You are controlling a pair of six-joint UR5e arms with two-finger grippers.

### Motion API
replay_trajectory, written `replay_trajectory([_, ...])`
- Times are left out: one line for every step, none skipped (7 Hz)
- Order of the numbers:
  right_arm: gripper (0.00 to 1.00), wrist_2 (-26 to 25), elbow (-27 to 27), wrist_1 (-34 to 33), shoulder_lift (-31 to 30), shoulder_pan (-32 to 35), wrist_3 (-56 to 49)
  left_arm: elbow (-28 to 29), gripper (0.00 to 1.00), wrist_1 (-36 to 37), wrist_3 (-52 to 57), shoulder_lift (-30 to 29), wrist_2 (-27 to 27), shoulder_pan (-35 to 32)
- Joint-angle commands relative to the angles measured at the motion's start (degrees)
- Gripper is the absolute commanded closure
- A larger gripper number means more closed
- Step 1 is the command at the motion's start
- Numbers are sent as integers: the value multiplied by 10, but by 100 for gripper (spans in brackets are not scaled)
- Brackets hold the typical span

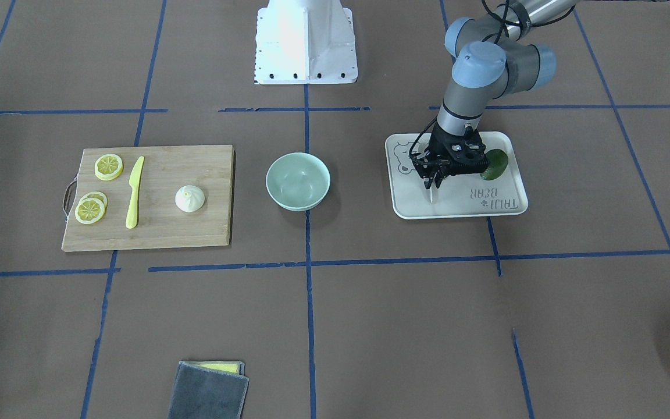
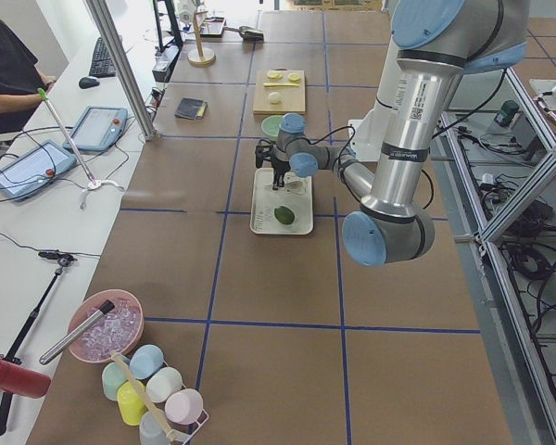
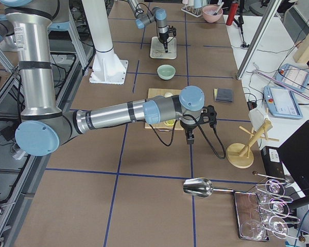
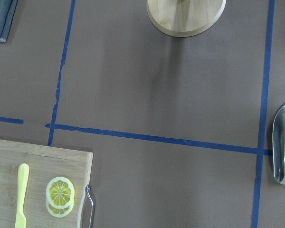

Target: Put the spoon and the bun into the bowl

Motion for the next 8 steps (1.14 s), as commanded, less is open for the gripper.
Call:
replay_trajectory([0, 0, 1, 0, 0, 0, 0, -3, 97, 2, 0, -1, -1, 0])
replay_trajectory([0, 0, 1, 0, 1, 0, 0, -15, 100, 5, 1, 0, -2, -5])
replay_trajectory([0, 1, 2, 0, 7, -2, 17, -44, 100, 6, 3, 10, -2, -11])
replay_trajectory([0, 2, 10, 0, 17, -13, 49, -67, 100, 45, 6, 0, -5, -51])
replay_trajectory([0, 0, 41, 0, 20, -51, 105, -88, 100, 85, 1, -32, -6, -73])
replay_trajectory([0, -5, 62, 0, 39, -91, 185, -87, 100, 103, -32, -64, -6, -80])
replay_trajectory([0, -33, 79, 3, 55, -137, 250, -77, 100, 107, -106, -102, -6, -77])
replay_trajectory([0, -70, 84, 38, 55, -175, 293, -57, 100, 107, -158, -133, -6, -73])
